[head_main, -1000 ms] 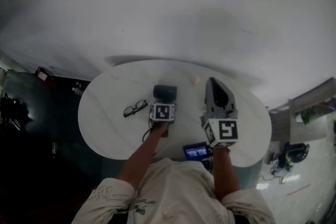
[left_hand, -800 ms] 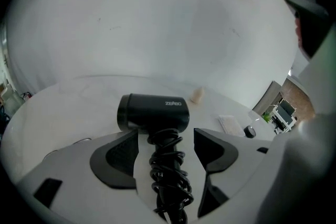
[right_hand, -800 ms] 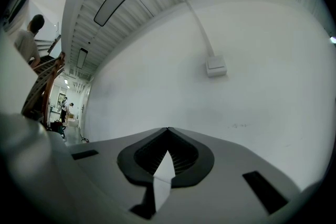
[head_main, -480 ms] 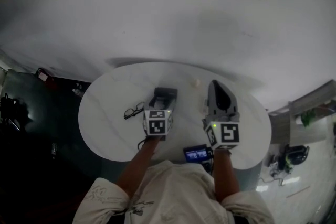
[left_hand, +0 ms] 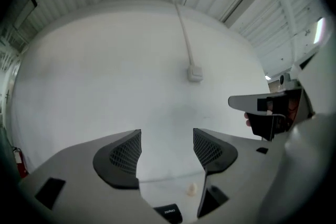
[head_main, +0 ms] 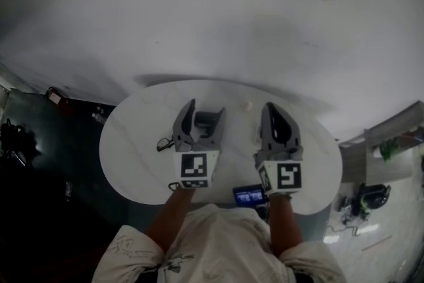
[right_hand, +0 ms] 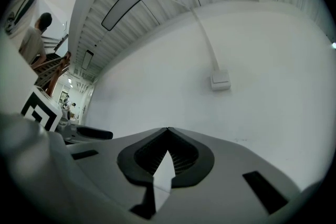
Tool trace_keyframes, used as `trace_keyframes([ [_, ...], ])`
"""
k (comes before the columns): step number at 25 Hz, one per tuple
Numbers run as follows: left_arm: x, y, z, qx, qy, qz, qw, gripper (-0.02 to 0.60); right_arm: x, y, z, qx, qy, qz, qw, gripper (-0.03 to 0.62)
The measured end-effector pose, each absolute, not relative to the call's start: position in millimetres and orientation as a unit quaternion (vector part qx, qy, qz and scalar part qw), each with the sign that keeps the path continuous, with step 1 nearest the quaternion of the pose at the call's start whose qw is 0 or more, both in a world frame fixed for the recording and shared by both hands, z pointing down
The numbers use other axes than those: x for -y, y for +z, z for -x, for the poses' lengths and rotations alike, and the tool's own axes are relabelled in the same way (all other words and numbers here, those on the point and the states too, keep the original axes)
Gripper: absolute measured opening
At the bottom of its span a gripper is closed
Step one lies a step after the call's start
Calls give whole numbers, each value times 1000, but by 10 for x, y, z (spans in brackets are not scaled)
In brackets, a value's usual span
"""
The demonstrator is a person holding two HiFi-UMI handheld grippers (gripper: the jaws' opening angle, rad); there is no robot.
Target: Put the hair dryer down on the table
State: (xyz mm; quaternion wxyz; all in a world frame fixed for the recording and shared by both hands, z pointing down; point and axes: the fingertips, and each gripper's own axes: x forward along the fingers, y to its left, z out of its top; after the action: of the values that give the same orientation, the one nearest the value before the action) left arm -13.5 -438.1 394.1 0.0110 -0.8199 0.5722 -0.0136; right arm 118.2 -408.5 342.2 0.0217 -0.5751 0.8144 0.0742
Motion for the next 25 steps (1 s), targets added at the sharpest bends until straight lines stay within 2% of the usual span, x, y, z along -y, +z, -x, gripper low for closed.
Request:
trace_keyframes([
  [4,4308,3673,119,-574,9,818,41,298,4033,3349,-1207,-813,81,577,28,2],
  [9,4246,3555,146,-584,17,810,55,189,4004,3324,-1222,-812,86,577,29,2],
  [11,4235,3521,175,-591,21,804,59,123,4002,3310,-1211,-813,87,575,29,2],
  [13,4211,3478,218,-598,25,798,68,-3,3991,3292,-1186,-816,86,571,29,2],
  [25,4241,3434,248,-604,29,794,69,-3,3997,3250,-1117,-821,103,562,13,1],
])
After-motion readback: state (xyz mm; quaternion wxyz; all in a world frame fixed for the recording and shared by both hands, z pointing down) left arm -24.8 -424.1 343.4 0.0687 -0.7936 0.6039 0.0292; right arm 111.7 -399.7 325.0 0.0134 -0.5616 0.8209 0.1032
